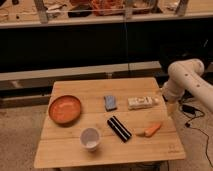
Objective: Move the arm in a circular motion
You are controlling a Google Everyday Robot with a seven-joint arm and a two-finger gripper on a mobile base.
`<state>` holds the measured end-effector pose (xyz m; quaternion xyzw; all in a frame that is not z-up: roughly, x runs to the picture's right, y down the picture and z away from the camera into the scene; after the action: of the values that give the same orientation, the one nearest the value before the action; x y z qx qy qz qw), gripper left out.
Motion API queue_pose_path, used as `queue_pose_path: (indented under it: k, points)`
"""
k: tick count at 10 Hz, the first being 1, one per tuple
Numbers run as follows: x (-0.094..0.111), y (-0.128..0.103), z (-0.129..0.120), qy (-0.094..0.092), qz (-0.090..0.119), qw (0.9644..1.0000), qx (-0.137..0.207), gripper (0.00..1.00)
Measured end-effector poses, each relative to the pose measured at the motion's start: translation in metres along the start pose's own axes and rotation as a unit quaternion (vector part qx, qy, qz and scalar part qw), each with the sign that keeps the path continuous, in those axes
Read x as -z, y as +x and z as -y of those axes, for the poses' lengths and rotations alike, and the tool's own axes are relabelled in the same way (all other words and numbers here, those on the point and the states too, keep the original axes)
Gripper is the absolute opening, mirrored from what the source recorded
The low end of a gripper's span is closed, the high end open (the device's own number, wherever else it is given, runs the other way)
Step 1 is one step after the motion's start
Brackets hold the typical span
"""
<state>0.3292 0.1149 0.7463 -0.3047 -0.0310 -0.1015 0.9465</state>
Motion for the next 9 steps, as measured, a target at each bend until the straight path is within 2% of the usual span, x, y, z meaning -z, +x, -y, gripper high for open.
queue_pose_path:
  k: [1,2,4,7,8,9]
  points:
    - [0.004,-0.005,-0.015,0.002,-0.005,1.0000,-0.002,0.80]
    - [0.009,-0.019,-0.039,0.006,-0.008,0.9999,0.005,0.80]
    - [0.016,-0.050,-0.052,0.018,-0.008,0.9995,0.026,0.80]
    - [0.030,-0.125,-0.038,0.044,0.001,0.9958,0.081,0.80]
    - [0.033,-0.144,-0.032,0.050,0.001,0.9938,0.100,0.80]
    - [0.036,-0.172,-0.021,0.056,0.003,0.9895,0.133,0.80]
